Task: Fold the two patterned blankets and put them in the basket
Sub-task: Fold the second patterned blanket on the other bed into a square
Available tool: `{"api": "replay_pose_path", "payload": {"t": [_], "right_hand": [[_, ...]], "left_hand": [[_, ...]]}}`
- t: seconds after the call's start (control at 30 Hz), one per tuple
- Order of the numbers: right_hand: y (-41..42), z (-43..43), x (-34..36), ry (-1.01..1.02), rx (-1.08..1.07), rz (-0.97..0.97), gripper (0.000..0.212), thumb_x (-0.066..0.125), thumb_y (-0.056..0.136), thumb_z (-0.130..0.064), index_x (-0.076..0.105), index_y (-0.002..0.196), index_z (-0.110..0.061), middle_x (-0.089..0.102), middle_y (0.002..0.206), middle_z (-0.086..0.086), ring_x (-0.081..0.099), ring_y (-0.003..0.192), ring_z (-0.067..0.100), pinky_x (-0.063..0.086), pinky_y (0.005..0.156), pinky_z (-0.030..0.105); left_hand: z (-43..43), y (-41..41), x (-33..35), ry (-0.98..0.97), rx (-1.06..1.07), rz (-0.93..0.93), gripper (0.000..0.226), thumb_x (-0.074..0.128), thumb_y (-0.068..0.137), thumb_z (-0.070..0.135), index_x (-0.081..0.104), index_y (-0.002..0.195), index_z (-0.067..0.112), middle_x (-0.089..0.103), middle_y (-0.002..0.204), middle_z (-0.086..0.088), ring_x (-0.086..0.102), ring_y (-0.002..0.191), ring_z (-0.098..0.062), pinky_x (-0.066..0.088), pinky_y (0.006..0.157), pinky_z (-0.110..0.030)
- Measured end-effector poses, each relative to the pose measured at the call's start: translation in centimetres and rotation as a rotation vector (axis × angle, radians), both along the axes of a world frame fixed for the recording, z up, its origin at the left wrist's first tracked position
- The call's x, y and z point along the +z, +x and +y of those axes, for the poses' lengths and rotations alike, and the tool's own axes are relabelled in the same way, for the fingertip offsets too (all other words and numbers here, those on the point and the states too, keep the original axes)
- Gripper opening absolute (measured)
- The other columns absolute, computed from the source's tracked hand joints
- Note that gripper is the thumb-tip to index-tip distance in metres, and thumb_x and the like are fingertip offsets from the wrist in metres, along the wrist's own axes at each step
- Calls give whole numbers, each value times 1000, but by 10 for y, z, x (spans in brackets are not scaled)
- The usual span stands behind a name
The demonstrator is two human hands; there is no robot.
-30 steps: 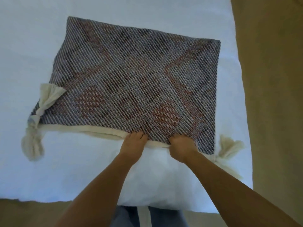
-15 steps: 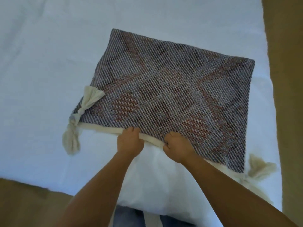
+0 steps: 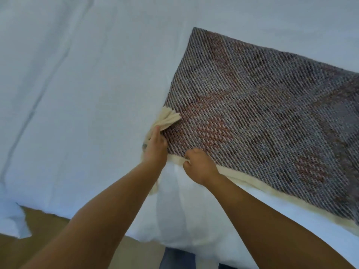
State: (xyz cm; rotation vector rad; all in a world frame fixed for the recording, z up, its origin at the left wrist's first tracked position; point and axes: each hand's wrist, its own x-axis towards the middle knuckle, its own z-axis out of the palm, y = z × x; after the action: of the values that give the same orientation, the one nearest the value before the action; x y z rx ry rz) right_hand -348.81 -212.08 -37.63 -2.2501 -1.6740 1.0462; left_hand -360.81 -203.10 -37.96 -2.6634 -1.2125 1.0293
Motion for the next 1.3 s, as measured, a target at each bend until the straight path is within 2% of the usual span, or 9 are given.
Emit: {"api": "replay_pose_path", "payload": {"t": [0.1, 0.2, 0.3, 0.37, 0.47, 0.73, 1.0, 1.17, 1.3], "right_hand": [[-16, 9, -1, -31, 12, -34, 25, 44, 89, -19, 51, 109, -6, 52, 118, 11, 46, 109, 28, 42, 86, 36], [-30, 15, 0, -48, 31, -39, 27, 44, 89, -19, 50, 112, -6, 51, 120, 11, 46, 111, 27, 41, 88, 36], [-38, 21, 1, -55, 52, -45, 30, 44, 89, -19, 49, 116, -6, 51, 122, 11, 46, 113, 28, 41, 89, 36], [-39, 22, 3, -58, 51, -41, 31, 44, 89, -18, 49, 117, -7, 50, 123, 11, 46, 114, 28, 41, 89, 36], [-35, 17, 7, -51, 24, -32, 30, 45, 88, -18, 49, 116, -7, 50, 122, 11, 46, 112, 28, 41, 88, 36], [51, -37, 21, -9, -251, 2, 20, 48, 87, -17, 55, 102, -6, 56, 111, 14, 52, 102, 28, 44, 85, 38], [216, -163, 19, -91, -589, -79, 25, 49, 87, -15, 54, 107, -2, 53, 117, 19, 49, 112, 31, 41, 91, 35], [308, -242, 14, -87, -964, -217, 46, 53, 83, -19, 41, 124, -3, 38, 132, 18, 38, 118, 35, 36, 100, 43], [362, -282, -2, -226, -1100, -112, 66, 56, 85, -36, 28, 136, -5, 32, 139, 16, 34, 126, 34, 34, 102, 44]], "left_hand": [[-8, -4, 20, 36, -25, 478, 27, 43, 92, 24, 60, 107, 9, 61, 105, -11, 55, 102, -32, 31, 102, -48], [-18, -15, 20, -49, 34, 467, 23, 46, 86, 16, 60, 101, 5, 59, 95, -14, 55, 78, -27, 39, 77, -43], [-27, -22, 10, -6, 61, 311, 54, 32, 96, 28, 32, 136, -7, 53, 124, -21, 58, 97, -32, 43, 86, -45], [-27, -24, 13, 42, 153, 254, 66, 24, 98, 36, 11, 141, -12, 46, 135, -22, 51, 116, -34, 40, 96, -47], [-24, -15, 18, 67, 181, 198, 69, 25, 97, 37, 3, 142, -11, 32, 144, -27, 41, 126, -37, 37, 101, -48], [-54, 81, 35, -90, -11, -247, 49, 44, 89, 30, 35, 132, 9, 49, 129, -14, 47, 116, -31, 38, 95, -47], [-128, 266, 40, -186, -211, -250, 53, 50, 86, 33, 35, 132, 10, 46, 131, -13, 44, 120, -31, 39, 95, -46], [-169, 391, 35, -247, -435, -204, 52, 46, 93, 27, 29, 140, 11, 39, 140, -13, 39, 127, -32, 37, 100, -45], [-194, 483, 27, -191, -639, -234, 53, 46, 91, 13, 26, 140, 12, 34, 144, -12, 34, 131, -32, 32, 105, -48]]}}
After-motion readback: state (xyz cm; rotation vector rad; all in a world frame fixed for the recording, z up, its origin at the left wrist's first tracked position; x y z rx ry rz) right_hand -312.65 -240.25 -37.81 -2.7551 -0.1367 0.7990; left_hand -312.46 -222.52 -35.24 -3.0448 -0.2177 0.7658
